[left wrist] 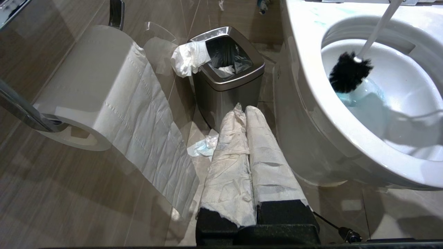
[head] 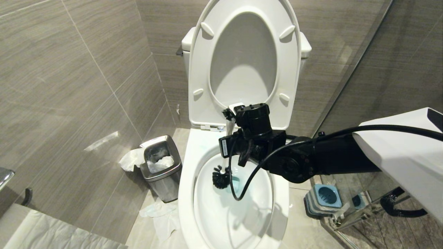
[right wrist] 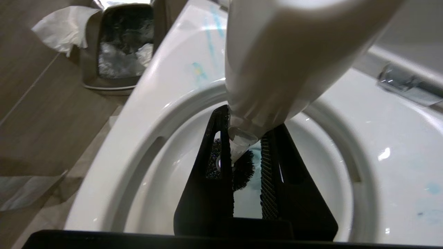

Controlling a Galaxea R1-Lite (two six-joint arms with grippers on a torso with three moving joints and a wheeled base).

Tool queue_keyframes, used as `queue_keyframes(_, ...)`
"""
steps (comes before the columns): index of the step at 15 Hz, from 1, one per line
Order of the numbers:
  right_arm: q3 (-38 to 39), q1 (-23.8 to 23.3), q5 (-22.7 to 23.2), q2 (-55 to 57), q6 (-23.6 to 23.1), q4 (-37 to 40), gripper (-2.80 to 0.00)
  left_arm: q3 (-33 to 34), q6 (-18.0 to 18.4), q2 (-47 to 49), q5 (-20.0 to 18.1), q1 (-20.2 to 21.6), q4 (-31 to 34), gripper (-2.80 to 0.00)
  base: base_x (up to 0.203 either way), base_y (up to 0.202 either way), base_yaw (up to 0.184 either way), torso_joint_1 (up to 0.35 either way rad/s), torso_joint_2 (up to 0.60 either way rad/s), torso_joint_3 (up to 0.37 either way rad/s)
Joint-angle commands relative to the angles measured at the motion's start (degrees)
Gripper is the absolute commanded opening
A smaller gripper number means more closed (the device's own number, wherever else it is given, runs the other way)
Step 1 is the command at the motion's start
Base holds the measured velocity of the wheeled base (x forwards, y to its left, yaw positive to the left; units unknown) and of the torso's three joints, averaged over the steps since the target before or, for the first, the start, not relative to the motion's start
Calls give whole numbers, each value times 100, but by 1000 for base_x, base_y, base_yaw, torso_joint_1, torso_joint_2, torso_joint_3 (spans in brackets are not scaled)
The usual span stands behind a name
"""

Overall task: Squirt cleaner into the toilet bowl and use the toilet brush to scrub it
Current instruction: Scrub the toilet bowl

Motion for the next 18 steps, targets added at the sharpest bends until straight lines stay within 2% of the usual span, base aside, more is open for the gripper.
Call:
queue_keyframes(1, 197, 232, -8, -197, 110, -3, -280, 9, 0, 0, 0, 1, 0, -280, 0, 0, 0, 0, 0, 0)
queue_keyframes(6, 1225, 394, 1, -945, 112, -1, -280, 9, 0, 0, 0, 1, 0, -280, 0, 0, 0, 0, 0, 0)
queue_keyframes(11, 2145, 353, -7, -1591, 144, -18, -280, 9, 0, 0, 0, 1, 0, -280, 0, 0, 0, 0, 0, 0)
queue_keyframes(18, 2173, -213, -26, -1625, 99, -27, -280, 9, 0, 0, 0, 1, 0, -280, 0, 0, 0, 0, 0, 0)
